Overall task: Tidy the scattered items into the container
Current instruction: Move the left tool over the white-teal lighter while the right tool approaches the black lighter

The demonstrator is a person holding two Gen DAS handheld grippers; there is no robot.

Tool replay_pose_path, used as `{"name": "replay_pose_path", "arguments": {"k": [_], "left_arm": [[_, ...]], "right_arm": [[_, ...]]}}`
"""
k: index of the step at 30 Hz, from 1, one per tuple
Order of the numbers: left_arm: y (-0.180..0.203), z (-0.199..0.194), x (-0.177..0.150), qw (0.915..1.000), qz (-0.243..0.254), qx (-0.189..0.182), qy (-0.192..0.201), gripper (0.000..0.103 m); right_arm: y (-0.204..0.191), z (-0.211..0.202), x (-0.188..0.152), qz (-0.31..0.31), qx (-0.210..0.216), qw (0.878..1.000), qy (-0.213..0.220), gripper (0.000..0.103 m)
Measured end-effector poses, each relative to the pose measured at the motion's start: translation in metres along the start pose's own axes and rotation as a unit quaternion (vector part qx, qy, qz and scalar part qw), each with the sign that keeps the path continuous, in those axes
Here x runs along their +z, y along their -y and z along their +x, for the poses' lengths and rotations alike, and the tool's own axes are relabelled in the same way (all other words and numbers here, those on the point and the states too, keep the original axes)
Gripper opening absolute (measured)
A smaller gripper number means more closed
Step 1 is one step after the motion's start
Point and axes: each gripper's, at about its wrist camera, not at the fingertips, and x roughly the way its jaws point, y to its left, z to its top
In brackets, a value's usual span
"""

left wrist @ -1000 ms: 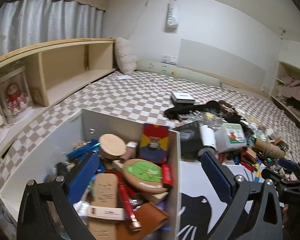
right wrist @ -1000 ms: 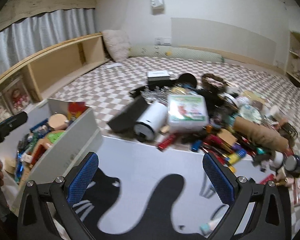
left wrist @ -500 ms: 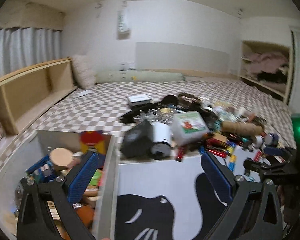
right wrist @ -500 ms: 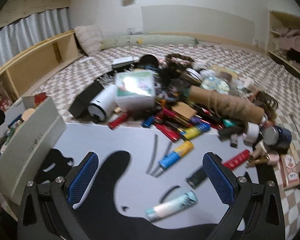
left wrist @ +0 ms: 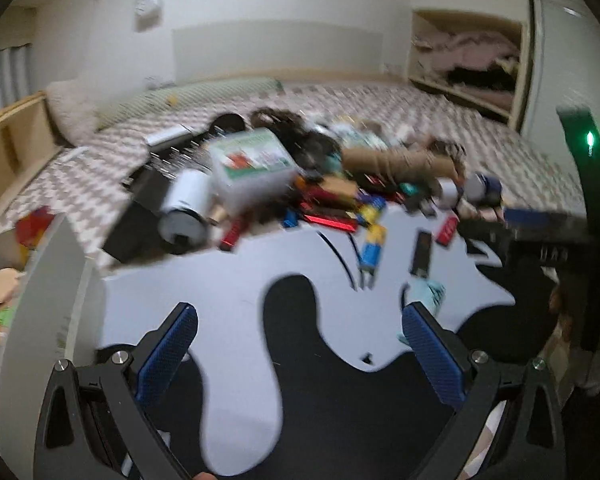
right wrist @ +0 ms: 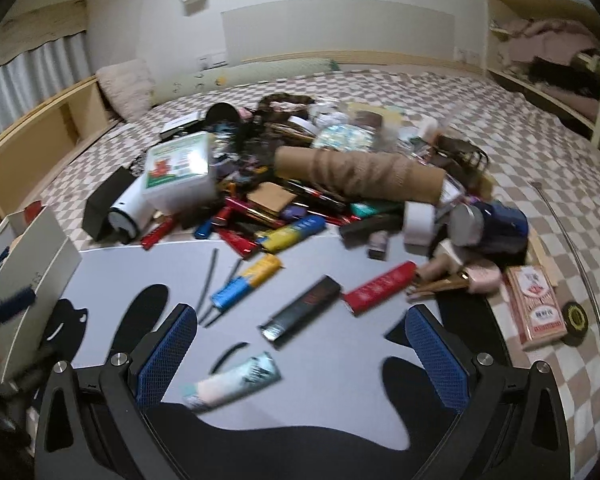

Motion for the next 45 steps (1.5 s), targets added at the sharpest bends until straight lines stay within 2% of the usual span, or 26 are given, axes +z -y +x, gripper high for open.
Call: {"name": "replay_pose_path", "arguments": {"k": [8, 15, 22, 30, 35, 39, 42, 45], "left_arm": [[0.027, 0.034, -0.018, 0.9983, 0.008, -0.043, -0.038, 0.103], [0.045, 0.061, -0.017, 0.9953, 0.013, -0.067, -0.069, 0.103], [0.060, 0.083, -0.019, 0.9919, 0.029, -0.073, -0.100, 0.103], [0.081, 0.095, -0.014, 0.9898, 0.068, -0.072, -0.102, 0.103], [0.090, 0.102, -0.012, 0.9873, 0.084, -0.080, -0.109, 0.103], [0.090, 0.106, -0.010, 0.9861, 0.083, -0.085, -0.116, 0.103], [0.092, 0.107, -0.010, 0.9855, 0.087, -0.083, -0.119, 0.103], [0.095, 0.108, -0.010, 0.9848, 0.095, -0.077, -0.124, 0.103]], "right_arm": [[0.027, 0.010, -0.010, 0.020, -0.015, 0.999, -0.023, 0.103], [0.038, 0.023, -0.017, 0.031, -0.017, 0.998, -0.046, 0.103], [0.048, 0.034, -0.024, 0.041, -0.021, 0.997, -0.069, 0.103], [0.055, 0.038, -0.026, 0.050, -0.023, 0.995, -0.080, 0.103], [0.063, 0.031, -0.021, 0.083, 0.007, 0.995, -0.063, 0.103], [0.070, 0.015, -0.012, 0.118, 0.042, 0.992, -0.019, 0.103], [0.072, 0.005, -0.007, 0.122, 0.044, 0.992, 0.006, 0.103], [0.072, 0.003, -0.005, 0.122, 0.032, 0.992, 0.012, 0.103]]}}
